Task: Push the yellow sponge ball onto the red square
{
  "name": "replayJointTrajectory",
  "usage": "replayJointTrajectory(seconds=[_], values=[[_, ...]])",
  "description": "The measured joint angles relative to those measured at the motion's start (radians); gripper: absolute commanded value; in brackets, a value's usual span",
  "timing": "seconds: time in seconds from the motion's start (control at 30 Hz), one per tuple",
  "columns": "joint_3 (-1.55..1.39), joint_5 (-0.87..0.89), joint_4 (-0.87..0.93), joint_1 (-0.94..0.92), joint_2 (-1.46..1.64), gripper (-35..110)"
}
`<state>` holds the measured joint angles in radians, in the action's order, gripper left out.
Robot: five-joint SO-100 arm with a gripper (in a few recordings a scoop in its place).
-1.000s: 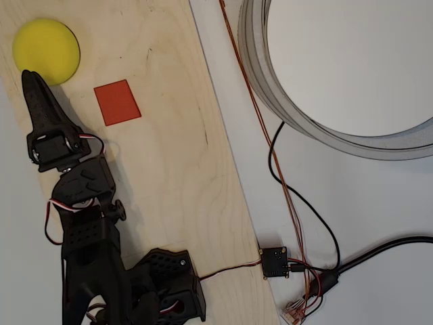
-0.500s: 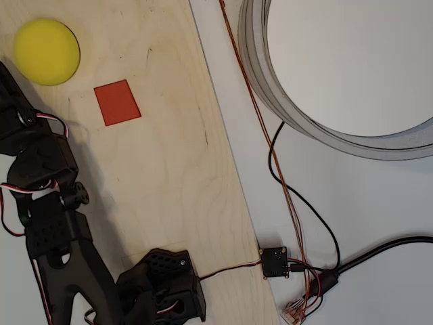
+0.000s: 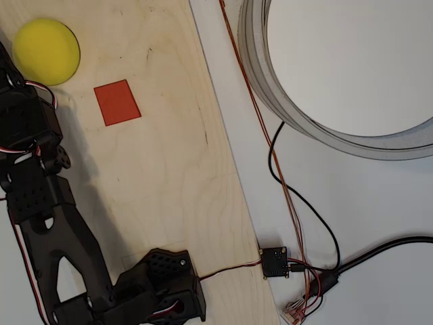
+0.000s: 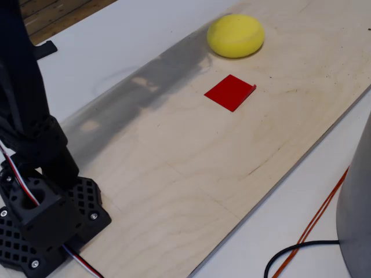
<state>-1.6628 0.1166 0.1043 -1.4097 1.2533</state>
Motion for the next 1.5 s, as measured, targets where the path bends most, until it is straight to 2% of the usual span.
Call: replayJointTrajectory(seconds=[0.67,1.1,1.5], values=[[0.568,0.035,0.367,0.017,-0.350,28],[0.581,0.103,0.495,-0.009,-0.374,32],[0.612,0.137,0.515,-0.011,-0.419,31]])
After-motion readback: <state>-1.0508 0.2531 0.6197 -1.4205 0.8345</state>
